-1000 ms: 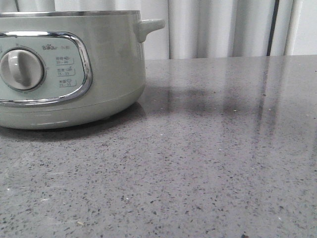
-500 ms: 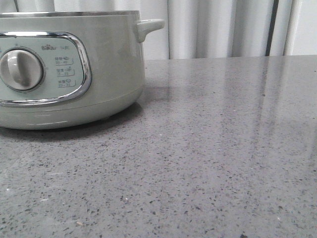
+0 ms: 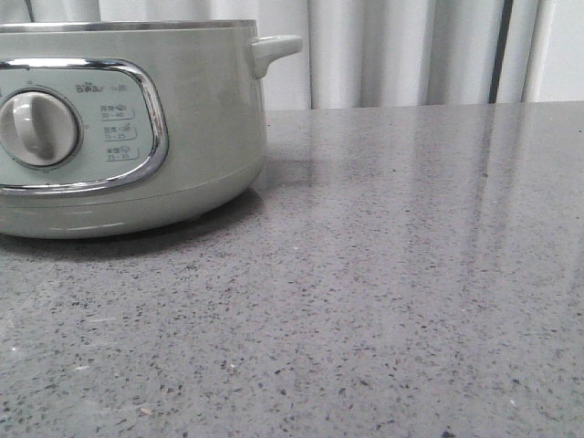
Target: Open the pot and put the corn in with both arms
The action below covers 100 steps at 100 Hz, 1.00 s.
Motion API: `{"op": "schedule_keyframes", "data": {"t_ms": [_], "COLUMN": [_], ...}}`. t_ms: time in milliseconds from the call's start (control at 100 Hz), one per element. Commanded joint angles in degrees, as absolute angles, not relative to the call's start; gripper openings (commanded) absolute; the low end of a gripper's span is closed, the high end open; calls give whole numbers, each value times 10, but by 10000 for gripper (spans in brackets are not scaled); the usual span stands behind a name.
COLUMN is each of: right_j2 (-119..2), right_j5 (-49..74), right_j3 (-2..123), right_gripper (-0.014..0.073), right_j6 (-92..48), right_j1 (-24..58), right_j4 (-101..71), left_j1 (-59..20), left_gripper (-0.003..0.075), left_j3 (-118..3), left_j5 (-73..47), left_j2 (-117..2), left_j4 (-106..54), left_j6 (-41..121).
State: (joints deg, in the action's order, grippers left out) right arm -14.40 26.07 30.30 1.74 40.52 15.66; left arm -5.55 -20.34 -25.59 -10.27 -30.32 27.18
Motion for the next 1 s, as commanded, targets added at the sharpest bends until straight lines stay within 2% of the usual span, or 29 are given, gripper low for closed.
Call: {"op": "schedule_keyframes", "data": {"t_ms": [0, 750, 870, 990], "right_j2": [-146, -146, -146, -146], "right_j5": [208, 211, 211, 211], "right_j3": [315, 315, 315, 315], "right_gripper": [-64, -64, -64, -64], "right_j6": [13, 13, 13, 13], "right_j1": [403, 403, 403, 403], "right_j4": [172, 172, 172, 172], "left_j1": [-59, -60, -60, -60], "left_gripper": [-20, -20, -20, -20], "left_j3": [-217, -204, -165, -97], "left_j5": [-210, -207, -176, -93], "left_j2": [-110, -110, -106, -87], "left_j4": [-322, -322, -318, -305], "left_j6": [270, 270, 270, 270]}}
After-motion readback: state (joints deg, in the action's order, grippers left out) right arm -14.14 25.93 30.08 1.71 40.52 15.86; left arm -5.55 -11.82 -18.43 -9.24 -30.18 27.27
